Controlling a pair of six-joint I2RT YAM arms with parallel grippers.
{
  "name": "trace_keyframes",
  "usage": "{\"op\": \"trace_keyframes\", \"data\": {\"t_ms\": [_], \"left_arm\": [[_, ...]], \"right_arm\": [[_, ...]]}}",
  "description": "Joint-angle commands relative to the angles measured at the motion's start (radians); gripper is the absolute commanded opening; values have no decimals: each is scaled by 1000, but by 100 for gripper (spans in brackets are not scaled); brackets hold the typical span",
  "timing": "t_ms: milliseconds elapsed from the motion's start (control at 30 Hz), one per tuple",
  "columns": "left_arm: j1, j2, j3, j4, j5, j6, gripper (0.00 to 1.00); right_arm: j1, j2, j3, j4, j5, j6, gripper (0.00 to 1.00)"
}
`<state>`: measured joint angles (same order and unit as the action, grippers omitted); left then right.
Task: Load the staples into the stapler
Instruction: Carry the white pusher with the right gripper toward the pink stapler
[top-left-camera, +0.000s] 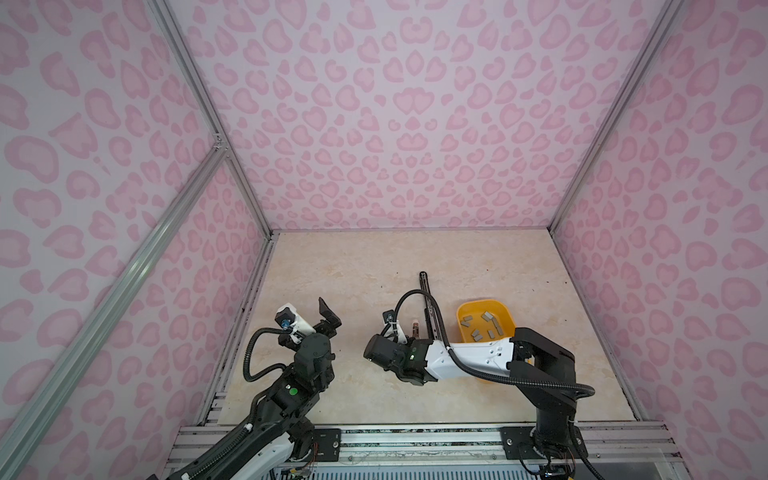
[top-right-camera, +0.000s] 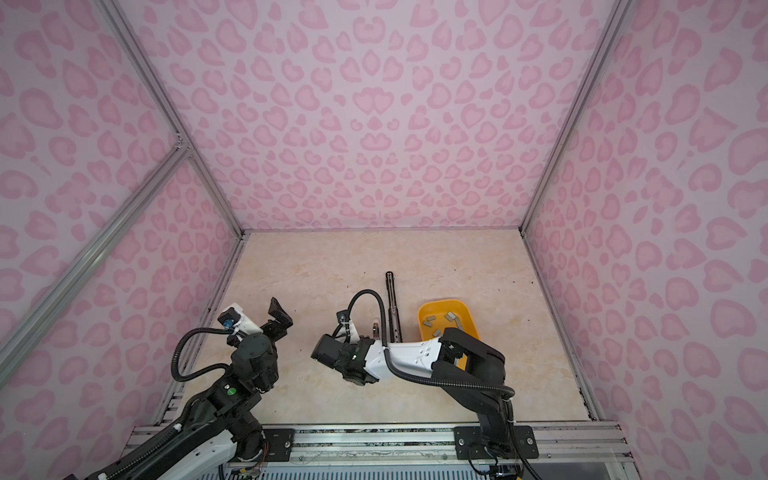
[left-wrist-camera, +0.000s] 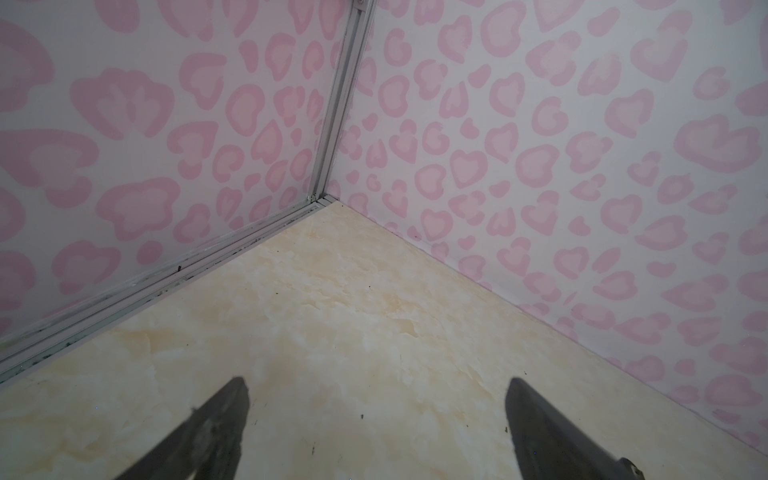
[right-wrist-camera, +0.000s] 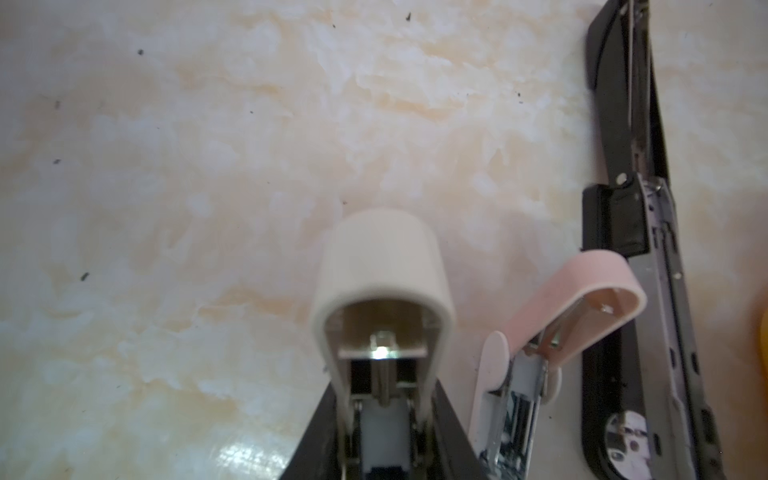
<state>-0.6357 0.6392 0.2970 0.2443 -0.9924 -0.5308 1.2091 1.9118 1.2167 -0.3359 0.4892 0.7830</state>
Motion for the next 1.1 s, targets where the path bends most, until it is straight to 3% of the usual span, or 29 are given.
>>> {"op": "trace_keyframes", "data": {"t_ms": [0, 300, 500, 600, 867, 1067], "left_arm": [[2, 4, 15, -4, -12, -20, 97], [4, 5, 15, -8, -17, -21, 97], [6, 3, 17, -13, -11, -24, 97], [6, 1, 17, -13, -7, -24, 97], [8, -5, 16, -16, -3, -24, 97], [9, -9, 18, -20, -2, -26, 97]], "right_arm": [[1, 21, 0, 2, -57, 19, 0], [-7, 114, 69, -63, -96, 53, 3], [-10, 114, 76, -73, -84, 48, 23], [-10, 115, 78, -80, -79, 47, 50], [-11, 98, 81, -87, -69, 27, 55], [-17, -13, 39, -88, 39, -16, 56]]}}
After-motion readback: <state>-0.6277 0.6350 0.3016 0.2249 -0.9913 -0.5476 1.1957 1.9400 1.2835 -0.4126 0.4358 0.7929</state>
